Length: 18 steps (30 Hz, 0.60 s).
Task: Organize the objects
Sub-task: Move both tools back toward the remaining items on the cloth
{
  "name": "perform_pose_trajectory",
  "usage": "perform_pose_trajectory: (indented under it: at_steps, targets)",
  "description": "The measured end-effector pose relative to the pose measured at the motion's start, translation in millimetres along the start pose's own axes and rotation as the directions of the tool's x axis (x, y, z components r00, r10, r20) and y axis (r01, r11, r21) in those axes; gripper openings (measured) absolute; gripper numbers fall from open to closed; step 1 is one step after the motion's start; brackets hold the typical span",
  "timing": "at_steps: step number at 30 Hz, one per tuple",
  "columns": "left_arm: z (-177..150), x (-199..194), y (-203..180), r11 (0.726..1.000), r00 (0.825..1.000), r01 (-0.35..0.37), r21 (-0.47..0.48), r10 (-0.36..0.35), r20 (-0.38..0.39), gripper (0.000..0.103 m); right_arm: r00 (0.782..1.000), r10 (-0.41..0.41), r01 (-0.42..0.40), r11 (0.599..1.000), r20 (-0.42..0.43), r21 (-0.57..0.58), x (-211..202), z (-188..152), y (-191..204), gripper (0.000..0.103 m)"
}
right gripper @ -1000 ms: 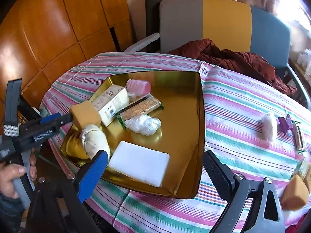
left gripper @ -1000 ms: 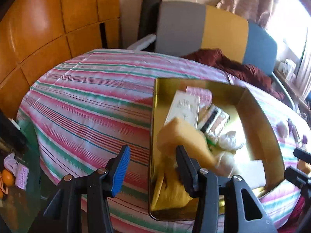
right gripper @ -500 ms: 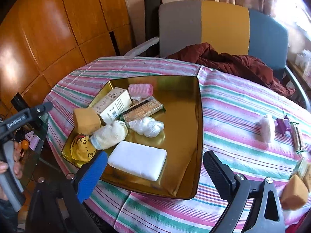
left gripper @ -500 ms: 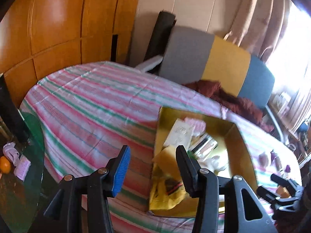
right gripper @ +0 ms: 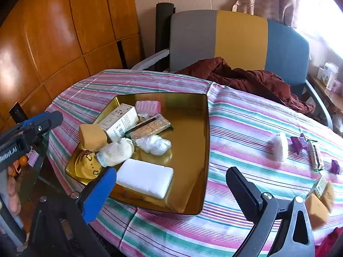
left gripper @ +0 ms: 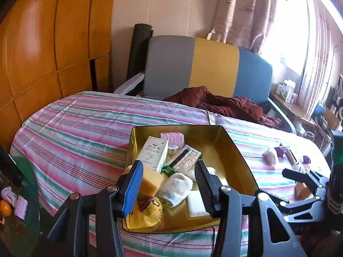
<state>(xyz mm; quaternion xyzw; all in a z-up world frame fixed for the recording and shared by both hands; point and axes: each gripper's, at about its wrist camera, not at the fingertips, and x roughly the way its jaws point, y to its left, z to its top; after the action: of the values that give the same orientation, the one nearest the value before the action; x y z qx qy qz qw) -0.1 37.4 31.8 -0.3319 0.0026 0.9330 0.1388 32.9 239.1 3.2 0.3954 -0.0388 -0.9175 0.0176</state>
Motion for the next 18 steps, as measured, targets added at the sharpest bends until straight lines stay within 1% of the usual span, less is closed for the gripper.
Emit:
perform_pose_trajectory:
  at_steps: [2, 12, 18]
  targets:
    - [-1, 0, -6, 1.000, 1.000, -0.005, 0.016, 0.005, -0.003, 0.050, 1.000, -0.010, 0.010, 1.000, 0.002, 0.006, -2, 0, -3, 0.103]
    - [-9, 6, -28, 0.996, 0.999, 0.022, 0.087, -0.019, -0.040, 0.050, 0.999, -0.052, 0.052, 0.998, 0.009, 0.030, -9, -1, -23, 0.103]
    - [-11, 16, -44, 0.990, 0.996, 0.061, 0.125, -0.051, -0.078, 0.050, 0.996, -0.084, 0.085, 0.994, -0.016, 0.074, -8, -7, -47, 0.103]
